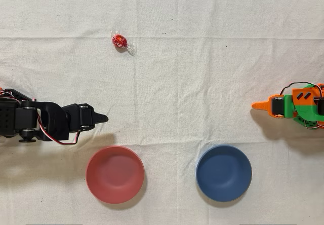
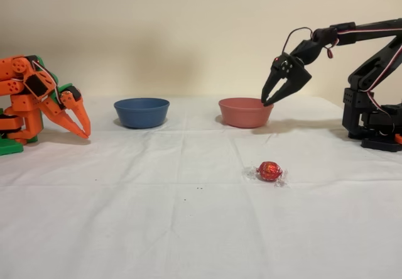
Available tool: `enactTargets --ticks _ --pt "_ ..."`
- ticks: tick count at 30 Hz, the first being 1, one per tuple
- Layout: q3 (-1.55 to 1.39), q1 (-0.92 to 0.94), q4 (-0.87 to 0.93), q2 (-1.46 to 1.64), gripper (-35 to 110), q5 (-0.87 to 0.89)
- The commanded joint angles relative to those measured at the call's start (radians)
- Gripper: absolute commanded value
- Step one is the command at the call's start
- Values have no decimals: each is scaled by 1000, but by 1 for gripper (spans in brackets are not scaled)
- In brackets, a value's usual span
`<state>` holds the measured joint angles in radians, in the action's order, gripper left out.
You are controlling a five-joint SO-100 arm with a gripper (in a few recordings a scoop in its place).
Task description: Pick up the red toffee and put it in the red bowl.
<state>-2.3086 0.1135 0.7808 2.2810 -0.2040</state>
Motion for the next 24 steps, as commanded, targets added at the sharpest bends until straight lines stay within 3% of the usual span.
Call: enactTargets --ticks 1,24 --pt "143 -26 52 -2 0 -6" --pt "420 -377 281 -25 1 86"
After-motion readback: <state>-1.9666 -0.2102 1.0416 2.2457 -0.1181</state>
